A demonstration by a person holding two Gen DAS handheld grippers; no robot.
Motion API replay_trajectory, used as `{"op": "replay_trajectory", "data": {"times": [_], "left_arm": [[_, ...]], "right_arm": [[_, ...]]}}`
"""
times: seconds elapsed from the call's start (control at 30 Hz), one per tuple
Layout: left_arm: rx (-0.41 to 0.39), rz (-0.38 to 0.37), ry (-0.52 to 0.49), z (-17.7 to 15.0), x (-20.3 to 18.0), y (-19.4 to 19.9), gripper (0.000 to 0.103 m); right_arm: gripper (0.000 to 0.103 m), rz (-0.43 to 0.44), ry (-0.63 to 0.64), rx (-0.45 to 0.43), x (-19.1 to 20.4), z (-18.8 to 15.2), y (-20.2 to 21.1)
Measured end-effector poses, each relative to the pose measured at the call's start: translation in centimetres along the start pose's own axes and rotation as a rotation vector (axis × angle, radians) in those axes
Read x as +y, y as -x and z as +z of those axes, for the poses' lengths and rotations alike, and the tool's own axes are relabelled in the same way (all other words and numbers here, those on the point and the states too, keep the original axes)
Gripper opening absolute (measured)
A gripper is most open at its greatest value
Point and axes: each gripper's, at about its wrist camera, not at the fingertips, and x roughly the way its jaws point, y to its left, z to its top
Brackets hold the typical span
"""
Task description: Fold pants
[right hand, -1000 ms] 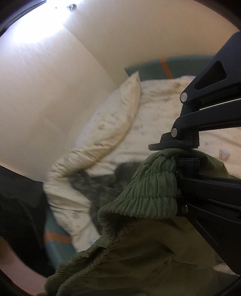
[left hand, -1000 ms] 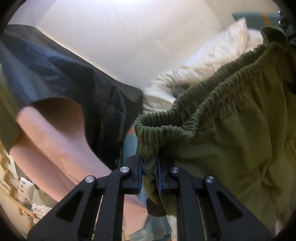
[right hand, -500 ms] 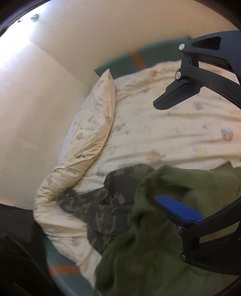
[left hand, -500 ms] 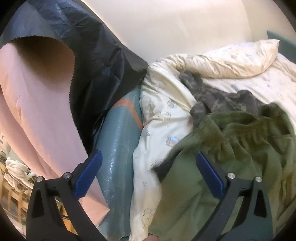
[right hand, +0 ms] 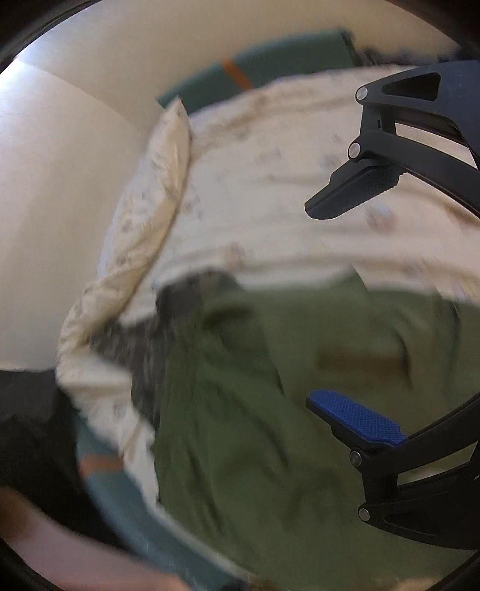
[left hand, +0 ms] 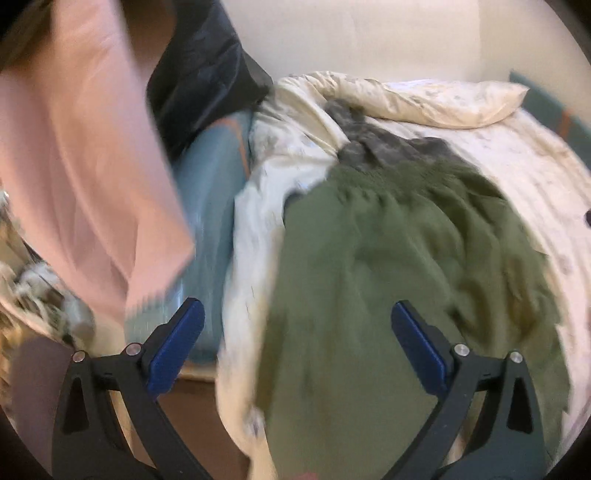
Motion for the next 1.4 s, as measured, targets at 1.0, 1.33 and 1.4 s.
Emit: {"op": "replay_trajectory", "data": {"times": [1.0, 1.33, 1.4], "left_arm": [[0.477, -0.208, 0.255, -46.5, 1.2, 11.4, 0.075], [0.398, -0.431, 0.41, -45.8, 1.4, 15.3, 0.002], [0.279, -0.584, 0.509, -44.4, 2.8, 17.4, 0.001]], "right_arm": [[0.091, 0.658, -0.337, 0.135, 23.5, -41.1, 11.2], [0.091, 0.674, -0.37, 0.154, 24.2, -43.6, 8.6], [0.091, 0.646, -0.371, 0.155, 24.0, -44.1, 7.9]]}}
